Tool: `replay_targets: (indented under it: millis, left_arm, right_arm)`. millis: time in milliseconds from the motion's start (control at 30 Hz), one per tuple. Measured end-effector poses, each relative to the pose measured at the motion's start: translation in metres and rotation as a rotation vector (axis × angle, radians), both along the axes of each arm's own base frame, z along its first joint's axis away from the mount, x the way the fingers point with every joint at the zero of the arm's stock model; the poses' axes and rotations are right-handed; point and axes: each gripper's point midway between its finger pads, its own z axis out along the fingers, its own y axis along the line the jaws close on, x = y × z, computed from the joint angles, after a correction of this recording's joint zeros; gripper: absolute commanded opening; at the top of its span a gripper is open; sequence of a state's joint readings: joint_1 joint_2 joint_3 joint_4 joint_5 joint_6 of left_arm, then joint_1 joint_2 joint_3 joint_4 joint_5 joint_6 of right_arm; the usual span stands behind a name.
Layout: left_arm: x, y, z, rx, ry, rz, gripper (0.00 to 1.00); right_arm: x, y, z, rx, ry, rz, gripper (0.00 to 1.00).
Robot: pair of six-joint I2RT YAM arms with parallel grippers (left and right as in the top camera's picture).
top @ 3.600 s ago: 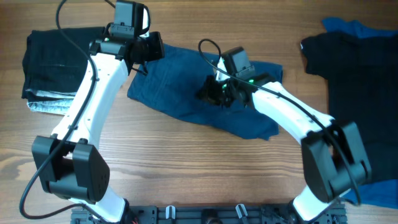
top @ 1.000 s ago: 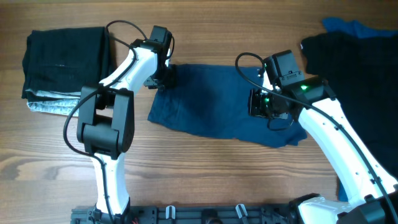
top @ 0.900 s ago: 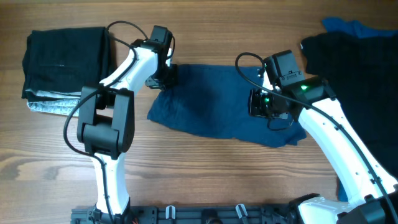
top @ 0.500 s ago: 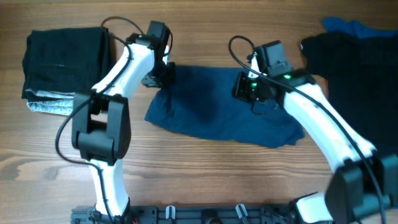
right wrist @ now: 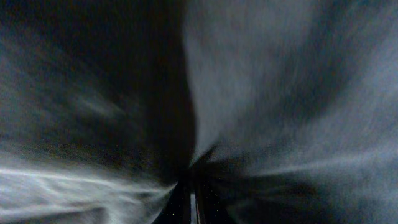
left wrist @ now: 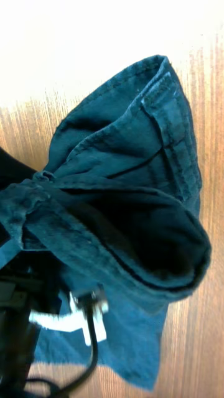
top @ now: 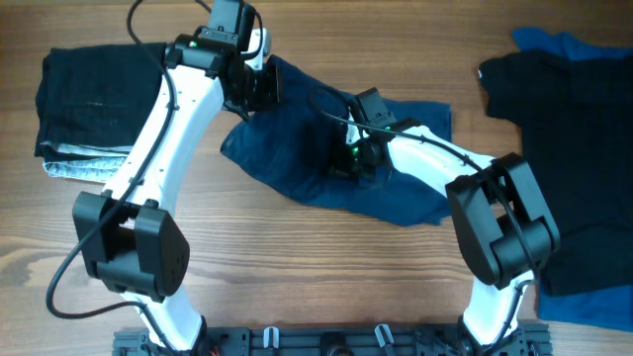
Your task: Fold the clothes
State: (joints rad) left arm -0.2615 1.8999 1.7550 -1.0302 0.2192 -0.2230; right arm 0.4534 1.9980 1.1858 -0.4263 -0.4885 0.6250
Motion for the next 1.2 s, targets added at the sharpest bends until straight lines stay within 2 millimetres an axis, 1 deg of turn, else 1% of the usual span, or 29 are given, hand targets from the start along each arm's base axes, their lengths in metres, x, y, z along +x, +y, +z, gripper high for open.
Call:
replay_targets:
  millis: [33,100,133,167,233,300,500,567,633,667,700,733,800,833,867,900,933,1000,1067,1100,1167,1200]
  left_arm:
    - [0.001,-0.001,0.006,-0.005,-0.008,-0.001,0.04]
    - [0.005,-0.003,0.025,-0.022,-0.034,-0.002,0.04]
    - [0.007,-0.004,0.03,-0.027,-0.045,-0.003,0.04]
    - [0.009,-0.005,0.036,-0.031,-0.059,-0.003,0.04]
    - [0.011,-0.006,0.04,-0.038,-0.069,0.006,0.04]
    - [0.01,-0.005,0.04,-0.043,-0.061,0.021,0.04]
    - [0.008,-0.005,0.039,-0.053,-0.035,0.057,0.04]
    - [0.007,-0.004,0.038,-0.059,-0.026,0.076,0.04]
    - [0.007,-0.004,0.038,-0.068,-0.016,0.101,0.04]
    - [0.007,-0.004,0.038,-0.069,-0.015,0.104,0.04]
    - [0.006,-0.002,0.037,-0.06,-0.01,0.116,0.04]
    - [0.006,0.001,0.036,-0.044,-0.005,0.132,0.04]
    - [0.005,0.007,0.034,-0.016,-0.001,0.16,0.04]
    - [0.006,0.008,0.034,-0.012,-0.002,0.165,0.04]
    - [0.006,0.01,0.033,-0.005,-0.005,0.168,0.04]
    - [0.006,0.01,0.033,-0.004,-0.005,0.169,0.04]
    - [0.006,0.01,0.033,-0.003,-0.004,0.169,0.04]
    - [0.006,0.011,0.033,0.002,-0.003,0.174,0.04]
    - [0.005,0.011,0.033,0.004,-0.001,0.174,0.04]
    - [0.005,0.011,0.032,0.004,0.0,0.175,0.04]
    - [0.005,0.011,0.033,0.003,0.0,0.176,0.04]
    - [0.006,0.011,0.033,0.002,-0.002,0.178,0.04]
  right_arm:
    - [-0.004,0.002,0.002,0.019,0.016,0.014,0.04]
    - [-0.011,-0.002,0.015,0.028,0.033,0.023,0.04]
    - [-0.015,-0.003,0.024,0.031,0.037,0.024,0.04]
    - [-0.018,-0.003,0.042,0.044,0.023,0.026,0.04]
    - [-0.021,-0.001,0.057,0.058,0.01,0.02,0.04]
    - [-0.027,-0.002,0.048,0.012,0.044,-0.029,0.04]
    - [-0.03,0.002,0.013,-0.055,0.038,-0.126,0.04]
    - [-0.031,0.002,0.008,-0.065,0.044,-0.136,0.04]
    - [-0.031,0.001,0.008,-0.067,0.037,-0.124,0.04]
    - [-0.032,-0.002,0.008,-0.077,0.04,-0.103,0.04]
    - [-0.031,-0.01,0.011,-0.094,0.041,-0.084,0.04]
    - [-0.02,-0.019,0.021,-0.093,0.015,-0.085,0.05]
    - [0.023,-0.041,0.062,-0.046,-0.118,-0.14,0.04]
    - [0.038,-0.048,0.076,-0.026,-0.171,-0.164,0.04]
    - [0.058,-0.055,0.091,0.001,-0.246,-0.193,0.04]
    - [0.072,-0.06,0.099,0.014,-0.299,-0.212,0.04]
    - [0.083,-0.06,0.104,0.029,-0.345,-0.218,0.04]
    - [0.102,-0.052,0.117,0.07,-0.45,-0.214,0.04]
    - [0.12,-0.041,0.117,0.099,-0.523,-0.211,0.04]
    - [0.125,-0.038,0.109,0.1,-0.529,-0.216,0.04]
    - [0.134,-0.035,0.076,0.088,-0.501,-0.228,0.04]
    - [0.137,-0.034,0.064,0.088,-0.496,-0.234,0.04]
